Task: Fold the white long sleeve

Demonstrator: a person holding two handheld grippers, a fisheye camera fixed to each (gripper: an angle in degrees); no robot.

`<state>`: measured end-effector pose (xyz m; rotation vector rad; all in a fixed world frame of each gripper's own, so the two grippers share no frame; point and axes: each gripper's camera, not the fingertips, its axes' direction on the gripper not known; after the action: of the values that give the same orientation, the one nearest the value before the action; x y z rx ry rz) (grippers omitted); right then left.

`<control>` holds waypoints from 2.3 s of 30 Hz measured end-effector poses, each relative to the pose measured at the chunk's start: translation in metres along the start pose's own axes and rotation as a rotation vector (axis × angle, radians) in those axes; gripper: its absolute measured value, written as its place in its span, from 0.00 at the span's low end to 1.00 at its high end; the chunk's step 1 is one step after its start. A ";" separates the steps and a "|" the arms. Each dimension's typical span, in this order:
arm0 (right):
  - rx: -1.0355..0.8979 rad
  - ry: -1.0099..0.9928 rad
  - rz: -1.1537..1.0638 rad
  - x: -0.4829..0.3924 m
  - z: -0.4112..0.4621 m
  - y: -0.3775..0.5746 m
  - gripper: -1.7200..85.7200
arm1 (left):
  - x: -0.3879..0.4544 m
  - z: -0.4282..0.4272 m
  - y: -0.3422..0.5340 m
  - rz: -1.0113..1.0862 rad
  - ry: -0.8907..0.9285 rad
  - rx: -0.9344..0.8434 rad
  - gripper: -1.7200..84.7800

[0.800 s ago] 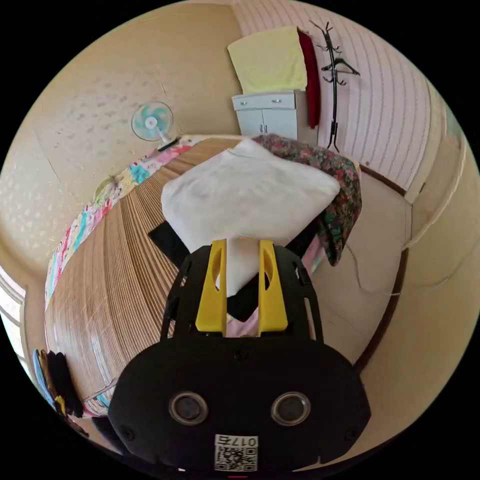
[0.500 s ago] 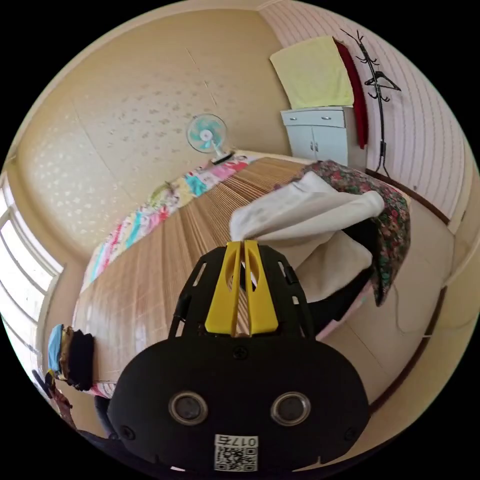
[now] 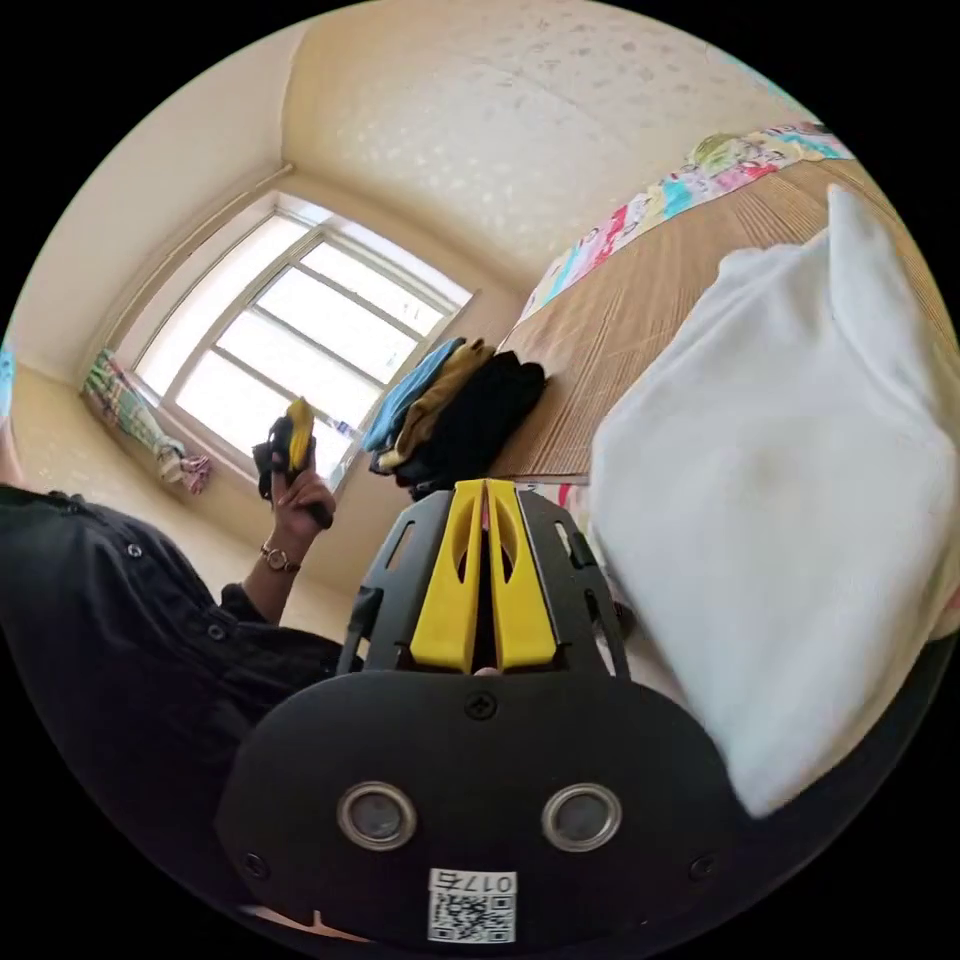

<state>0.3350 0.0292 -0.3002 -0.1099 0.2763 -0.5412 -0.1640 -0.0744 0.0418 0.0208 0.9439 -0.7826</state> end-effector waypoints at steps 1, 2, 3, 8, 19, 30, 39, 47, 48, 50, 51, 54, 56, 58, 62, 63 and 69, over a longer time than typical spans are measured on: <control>0.000 0.050 -0.053 -0.011 -0.008 -0.003 0.03 | 0.004 -0.005 0.001 0.040 0.000 0.000 0.01; 0.017 0.143 -0.091 -0.017 -0.024 -0.013 0.03 | 0.006 -0.007 0.001 0.056 -0.004 -0.001 0.01; 0.035 0.199 -0.097 -0.018 -0.033 -0.019 0.04 | 0.007 -0.012 0.002 0.074 -0.019 -0.004 0.01; 0.279 0.758 0.068 0.019 -0.137 -0.074 0.07 | 0.000 -0.016 0.010 0.054 -0.019 0.020 0.02; 0.047 0.276 0.026 0.051 -0.125 -0.087 0.04 | -0.025 0.083 0.004 -0.067 0.265 -0.102 0.09; 0.124 0.616 -0.001 0.005 -0.129 -0.112 0.13 | -0.023 0.191 -0.020 -0.100 0.366 -0.281 0.09; 0.097 0.655 0.056 0.049 -0.135 -0.091 0.07 | -0.051 0.192 -0.011 -0.167 0.300 -0.184 0.02; -0.057 0.218 -0.474 -0.075 -0.051 -0.076 0.06 | -0.108 0.228 -0.018 -0.415 0.305 -0.315 0.25; -0.080 0.232 -0.486 -0.079 -0.042 -0.072 0.06 | -0.121 0.236 -0.015 -0.476 0.359 -0.320 0.27; -0.153 0.236 -0.493 -0.087 -0.019 -0.061 0.06 | -0.144 0.246 -0.006 -0.587 0.408 -0.306 0.29; -0.163 0.225 -0.490 -0.088 -0.016 -0.059 0.06 | -0.157 0.252 0.000 -0.651 0.431 -0.302 0.29; -0.216 0.211 -0.502 -0.098 -0.005 -0.049 0.06 | -0.174 0.265 0.005 -0.714 0.461 -0.335 0.29; -0.256 0.215 -0.549 -0.112 -0.001 -0.043 0.06 | -0.175 0.271 0.002 -0.699 0.453 -0.384 0.26; -0.270 0.200 -0.572 -0.121 0.000 -0.041 0.06 | -0.174 0.273 -0.002 -0.665 0.491 -0.398 0.18; -0.150 0.017 -0.546 -0.140 -0.028 -0.048 0.05 | -0.165 0.251 -0.017 -0.497 0.617 -0.300 0.09; -0.132 -0.031 -0.545 -0.144 -0.034 -0.050 0.05 | -0.159 0.234 -0.026 -0.414 0.669 -0.236 0.09; 0.022 -0.323 -0.701 -0.197 -0.102 -0.061 0.03 | -0.132 0.150 -0.086 -0.044 0.997 0.045 0.07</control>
<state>0.1139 0.0769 -0.3415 -0.2738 -0.0969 -1.2063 -0.1533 -0.1104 0.2562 0.4655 1.8691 -0.8341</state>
